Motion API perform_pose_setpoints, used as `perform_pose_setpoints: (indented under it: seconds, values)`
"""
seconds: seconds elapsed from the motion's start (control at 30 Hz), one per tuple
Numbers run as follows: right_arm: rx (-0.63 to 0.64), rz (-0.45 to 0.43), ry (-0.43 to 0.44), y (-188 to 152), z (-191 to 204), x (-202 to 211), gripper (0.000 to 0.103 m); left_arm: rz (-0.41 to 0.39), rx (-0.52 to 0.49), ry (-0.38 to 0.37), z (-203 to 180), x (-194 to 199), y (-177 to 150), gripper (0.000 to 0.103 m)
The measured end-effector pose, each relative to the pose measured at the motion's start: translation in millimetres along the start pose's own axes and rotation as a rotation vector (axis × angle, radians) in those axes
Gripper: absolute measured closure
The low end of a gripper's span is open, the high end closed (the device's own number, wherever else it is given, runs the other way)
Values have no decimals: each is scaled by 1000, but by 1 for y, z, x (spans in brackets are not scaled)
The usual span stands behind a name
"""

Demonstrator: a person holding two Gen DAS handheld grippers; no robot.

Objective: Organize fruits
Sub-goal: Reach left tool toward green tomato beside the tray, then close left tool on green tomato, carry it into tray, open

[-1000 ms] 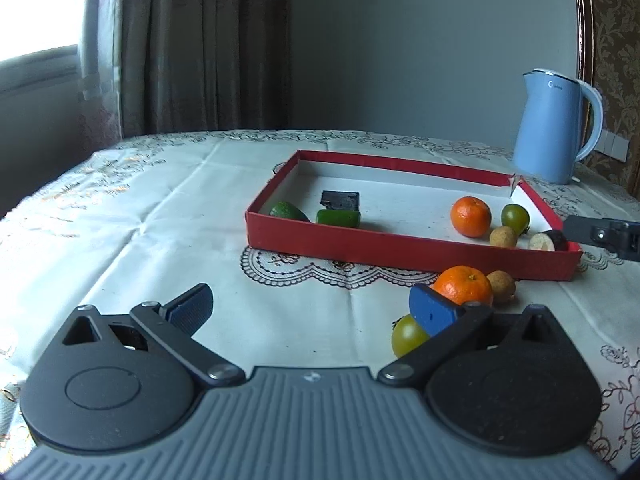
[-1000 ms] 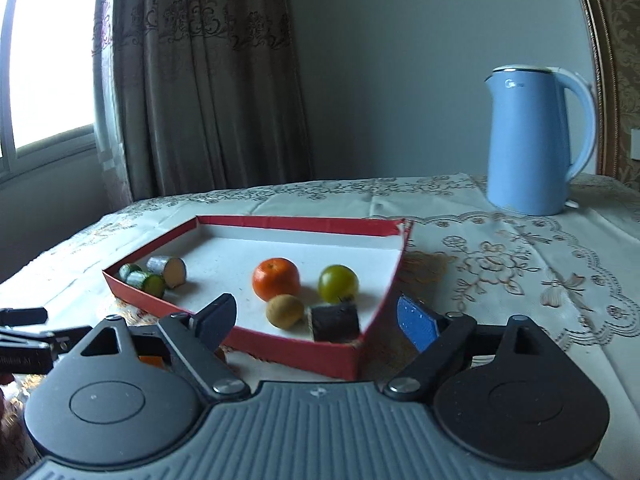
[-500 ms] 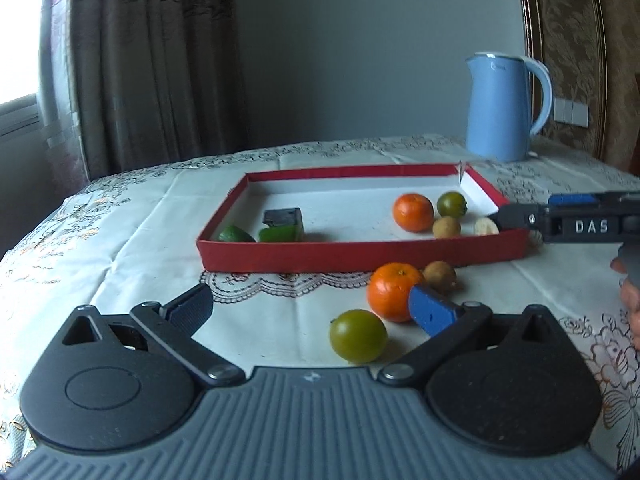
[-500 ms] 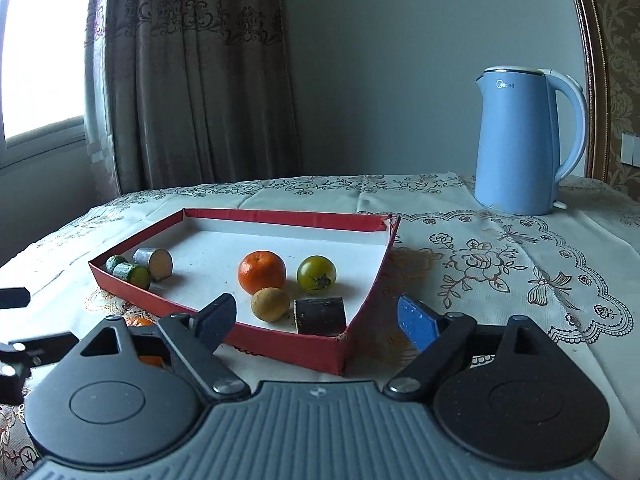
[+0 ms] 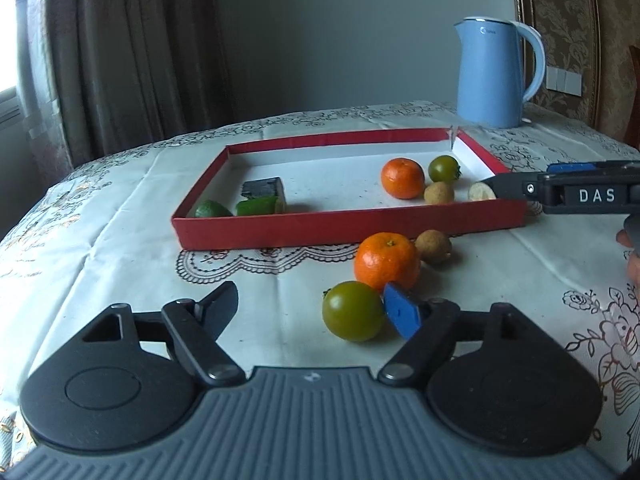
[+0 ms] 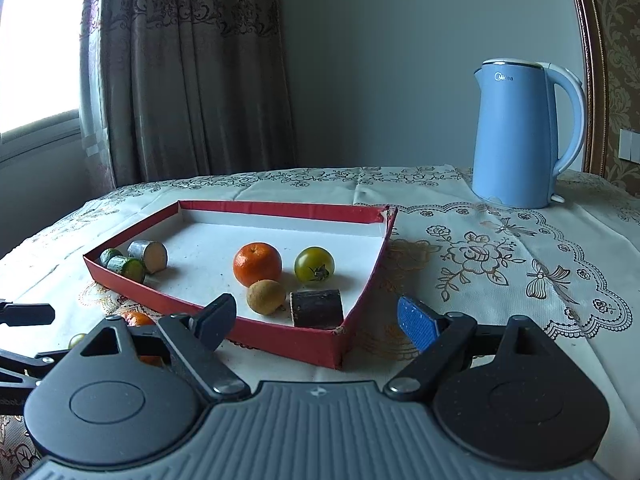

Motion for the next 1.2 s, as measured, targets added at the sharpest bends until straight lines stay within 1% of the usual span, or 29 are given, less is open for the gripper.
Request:
perform_pose_setpoints:
  seconds: [0.03,0.07,0.1,0.13,0.17,0.33,0.43,0.63,0.83,1.03,1.2]
  values:
    - [0,0,0,0,0,0,15,7,0,-15,-2,-2,1,39]
    - [0,-1,-1,0,0,0,15,19,0,-28,-3,-3,0,54]
    - [1,-2,-1,1,0,0,15,33,-2,-31,-5,-5,0,59]
    - [0,-2,0,1,0,1,15,42,-8,-34,-6,-7,-1,68]
    - [0,-1,2,1,0,0,15,53,-16,-35,-7,-8,-2,70]
    - [0,-5,5,1,1,1,15,48,-2,-39,-6,-7,-6,71]
    - [0,2,3,1,1,0,15,43,-1,-25,-4,-6,-4,71]
    - [-2,17,8,-1,1,-2,15,-2,-4,-14,1,2,13,71]
    - [-3,25,8,-2,1,-3,15,-27,8,-2,9,-2,33,71]
    - [-2,36,6,-3,1,-5,15,-55,54,25,30,-21,66,71]
    - [-3,45,6,-5,2,-7,15,-32,112,53,58,-58,89,71]
Point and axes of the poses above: each gripper's, at about its wrist camera, not at the fingertips, and x roughly against the way its jaws point, z to its left, y to its top, the point moved 7 cm from there along -x, roughly the way its jaws point, and after that the axes turned 5 degrees about -x, right-handed, at the moved point
